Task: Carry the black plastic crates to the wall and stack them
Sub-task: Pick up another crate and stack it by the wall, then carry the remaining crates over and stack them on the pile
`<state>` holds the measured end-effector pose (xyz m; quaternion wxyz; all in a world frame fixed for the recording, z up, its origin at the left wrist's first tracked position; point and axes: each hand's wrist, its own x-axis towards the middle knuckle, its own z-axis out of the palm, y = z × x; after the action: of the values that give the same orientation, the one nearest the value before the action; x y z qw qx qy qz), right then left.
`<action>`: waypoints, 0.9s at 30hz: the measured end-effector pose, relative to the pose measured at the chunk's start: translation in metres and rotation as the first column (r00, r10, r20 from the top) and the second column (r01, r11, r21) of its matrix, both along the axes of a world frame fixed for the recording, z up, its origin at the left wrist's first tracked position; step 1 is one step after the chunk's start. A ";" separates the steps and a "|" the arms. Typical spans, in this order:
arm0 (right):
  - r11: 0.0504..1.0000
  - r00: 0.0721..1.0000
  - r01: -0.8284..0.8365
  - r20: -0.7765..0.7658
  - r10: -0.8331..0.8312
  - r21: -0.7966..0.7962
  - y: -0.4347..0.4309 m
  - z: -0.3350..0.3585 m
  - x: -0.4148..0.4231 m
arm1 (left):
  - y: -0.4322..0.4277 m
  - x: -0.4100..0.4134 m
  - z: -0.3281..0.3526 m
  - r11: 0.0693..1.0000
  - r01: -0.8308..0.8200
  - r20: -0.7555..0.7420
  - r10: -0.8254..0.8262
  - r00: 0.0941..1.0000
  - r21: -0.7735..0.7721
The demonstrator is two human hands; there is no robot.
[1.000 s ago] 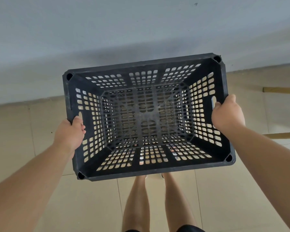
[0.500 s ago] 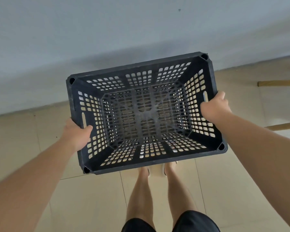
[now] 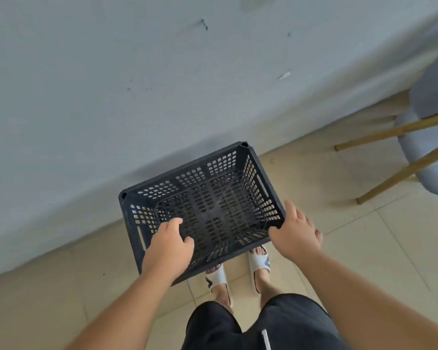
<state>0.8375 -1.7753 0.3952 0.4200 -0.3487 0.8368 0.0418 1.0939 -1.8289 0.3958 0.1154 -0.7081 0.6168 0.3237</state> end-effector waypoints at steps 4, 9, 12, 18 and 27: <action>0.998 1.000 -0.003 0.008 0.003 -0.060 0.018 0.048 -0.003 | -0.008 -0.023 0.042 0.984 0.165 -0.001 -0.166 0.986 -0.060; 0.988 0.994 0.088 -0.058 -0.097 -0.130 0.052 0.101 -0.005 | -0.005 -0.042 0.087 0.880 0.457 0.028 -0.457 0.889 -0.127; 0.973 0.978 0.168 -0.101 -0.185 -0.157 0.091 0.128 0.001 | 0.006 -0.054 0.111 0.774 0.614 0.070 -0.611 0.788 -0.155; 0.933 0.925 0.318 -0.158 -0.344 -0.170 0.182 0.168 0.017 | 0.052 -0.104 0.153 0.589 0.786 0.023 -0.797 0.603 -0.185; 0.739 0.726 0.624 -0.161 -0.669 -0.255 0.348 0.204 0.003 | 0.193 -0.195 0.202 0.255 0.951 -0.012 -0.966 0.257 -0.173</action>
<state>0.8406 -1.4268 0.5993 0.2691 -0.0634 0.9504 -0.1426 0.8989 -1.6357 0.5981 0.2057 -0.1742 0.9448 0.1863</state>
